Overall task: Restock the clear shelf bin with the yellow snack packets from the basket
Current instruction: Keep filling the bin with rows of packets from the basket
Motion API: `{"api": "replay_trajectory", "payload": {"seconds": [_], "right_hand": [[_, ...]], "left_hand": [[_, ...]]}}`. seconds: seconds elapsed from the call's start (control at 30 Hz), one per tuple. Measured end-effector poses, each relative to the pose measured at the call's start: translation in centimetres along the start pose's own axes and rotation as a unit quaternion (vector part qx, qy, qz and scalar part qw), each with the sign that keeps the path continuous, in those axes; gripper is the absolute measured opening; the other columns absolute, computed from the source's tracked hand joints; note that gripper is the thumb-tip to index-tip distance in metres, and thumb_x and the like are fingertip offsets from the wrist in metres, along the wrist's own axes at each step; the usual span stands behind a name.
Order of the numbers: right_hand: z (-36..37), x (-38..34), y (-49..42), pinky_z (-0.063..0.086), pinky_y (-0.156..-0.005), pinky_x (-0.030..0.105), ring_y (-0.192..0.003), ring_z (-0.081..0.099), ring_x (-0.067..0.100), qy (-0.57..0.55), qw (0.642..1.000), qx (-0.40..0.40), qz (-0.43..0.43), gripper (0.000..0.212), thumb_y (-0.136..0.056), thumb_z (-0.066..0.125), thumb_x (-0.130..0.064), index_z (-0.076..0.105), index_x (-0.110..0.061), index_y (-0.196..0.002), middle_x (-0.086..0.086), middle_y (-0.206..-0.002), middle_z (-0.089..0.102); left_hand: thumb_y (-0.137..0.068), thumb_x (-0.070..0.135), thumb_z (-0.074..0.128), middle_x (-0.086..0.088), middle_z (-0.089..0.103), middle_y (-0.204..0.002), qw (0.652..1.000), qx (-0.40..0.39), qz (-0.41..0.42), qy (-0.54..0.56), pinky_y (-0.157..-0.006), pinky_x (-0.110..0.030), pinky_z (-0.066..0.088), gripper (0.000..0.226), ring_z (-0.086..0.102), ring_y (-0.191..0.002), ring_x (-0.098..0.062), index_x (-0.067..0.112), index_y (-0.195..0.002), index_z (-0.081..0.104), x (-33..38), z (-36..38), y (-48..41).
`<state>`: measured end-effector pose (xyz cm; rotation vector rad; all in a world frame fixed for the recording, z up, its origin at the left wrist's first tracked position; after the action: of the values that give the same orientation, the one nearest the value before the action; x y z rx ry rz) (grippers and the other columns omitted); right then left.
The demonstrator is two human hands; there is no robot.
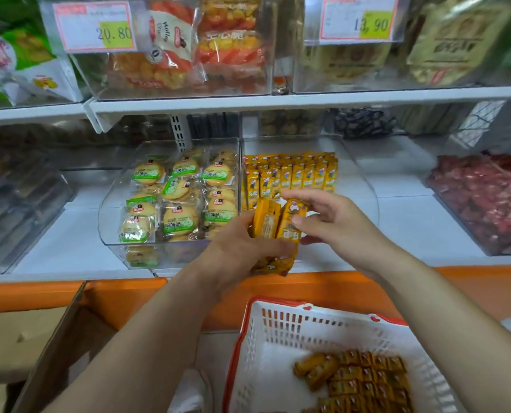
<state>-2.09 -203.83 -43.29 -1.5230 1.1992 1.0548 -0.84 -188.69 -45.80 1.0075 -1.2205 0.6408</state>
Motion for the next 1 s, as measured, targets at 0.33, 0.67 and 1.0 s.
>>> {"api": "replay_trajectory", "payload": {"seconds": [0.33,0.67,1.0], "right_hand": [[-0.7,2.3,3.2,0.048,-0.054,0.021,-0.07,0.065,0.013,-0.097,0.991,0.056,0.071,0.025,-0.067,0.083,-0.025,0.059,-0.026,-0.066,0.001,-0.089,0.072],[1.2,2.1,3.0,0.054,-0.073,0.026,-0.076,0.07,0.017,-0.105,0.991,0.0,0.08,0.079,-0.084,0.075,-0.001,0.047,-0.049,-0.14,-0.002,-0.111,0.068],[-1.4,2.6,-0.8,0.058,-0.072,0.042,-0.087,0.073,0.027,-0.174,0.972,0.141,0.069,0.053,-0.081,0.075,0.0,0.056,-0.031,-0.12,0.003,-0.094,0.071]], "left_hand": [[-0.076,0.005,0.085,-0.012,0.078,-0.092,0.989,0.124,0.047,0.065,-0.062,-0.026,0.06,0.038,0.077,-0.076,-0.022,0.004,-0.108,0.064,0.8,-0.9,-0.2],[-0.09,0.013,0.075,-0.013,0.078,-0.102,0.991,0.07,0.052,0.098,-0.063,-0.024,0.059,0.025,0.077,-0.082,-0.022,0.006,-0.113,0.067,1.1,-0.7,0.1],[-0.082,0.023,0.084,-0.003,0.067,-0.113,0.982,0.147,0.093,-0.076,-0.063,-0.022,0.06,0.064,0.072,-0.091,-0.019,0.026,-0.138,0.052,1.4,-2.8,0.4]]}}
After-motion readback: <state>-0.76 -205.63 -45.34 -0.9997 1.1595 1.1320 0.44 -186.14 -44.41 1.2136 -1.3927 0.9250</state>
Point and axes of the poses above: each hand's wrist, its own y-axis away from the middle knuckle, its own z-axis out of the palm, x = y × z, the point moved 7 cm from there along -y, towards the middle knuckle
